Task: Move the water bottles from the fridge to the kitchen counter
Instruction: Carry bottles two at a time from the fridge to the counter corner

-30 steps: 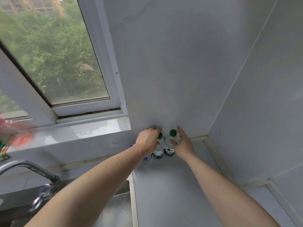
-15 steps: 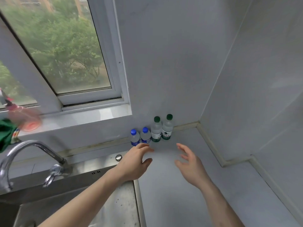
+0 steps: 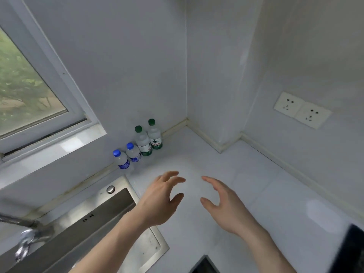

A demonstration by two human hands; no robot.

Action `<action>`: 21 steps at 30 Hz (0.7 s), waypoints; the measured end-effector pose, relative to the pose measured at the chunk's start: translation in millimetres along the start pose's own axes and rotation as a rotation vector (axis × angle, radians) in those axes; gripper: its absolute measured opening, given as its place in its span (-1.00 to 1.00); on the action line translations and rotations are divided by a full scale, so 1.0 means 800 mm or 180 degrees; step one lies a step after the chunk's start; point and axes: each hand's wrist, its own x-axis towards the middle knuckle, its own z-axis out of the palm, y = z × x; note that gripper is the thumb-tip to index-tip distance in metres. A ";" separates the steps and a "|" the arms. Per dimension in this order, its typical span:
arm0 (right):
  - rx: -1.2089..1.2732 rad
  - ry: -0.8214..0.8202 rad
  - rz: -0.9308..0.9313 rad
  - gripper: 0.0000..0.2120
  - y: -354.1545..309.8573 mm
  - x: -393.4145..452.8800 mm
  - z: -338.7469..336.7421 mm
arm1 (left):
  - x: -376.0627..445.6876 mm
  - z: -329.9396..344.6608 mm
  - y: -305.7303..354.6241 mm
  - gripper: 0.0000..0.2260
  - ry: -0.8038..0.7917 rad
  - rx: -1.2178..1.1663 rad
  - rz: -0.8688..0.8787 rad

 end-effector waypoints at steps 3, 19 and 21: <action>0.0054 0.0238 0.0232 -0.43 0.017 -0.051 -0.005 | -0.006 0.009 0.019 -0.62 -0.0122 0.0026 0.0291; 0.0082 0.1550 0.1358 -0.44 0.023 -0.369 0.074 | -0.141 0.067 0.095 -0.63 -0.0850 -0.0314 0.1747; 0.0096 0.1735 0.1447 -0.43 0.022 -0.404 0.082 | -0.161 0.073 0.110 -0.63 -0.0946 -0.0394 0.1908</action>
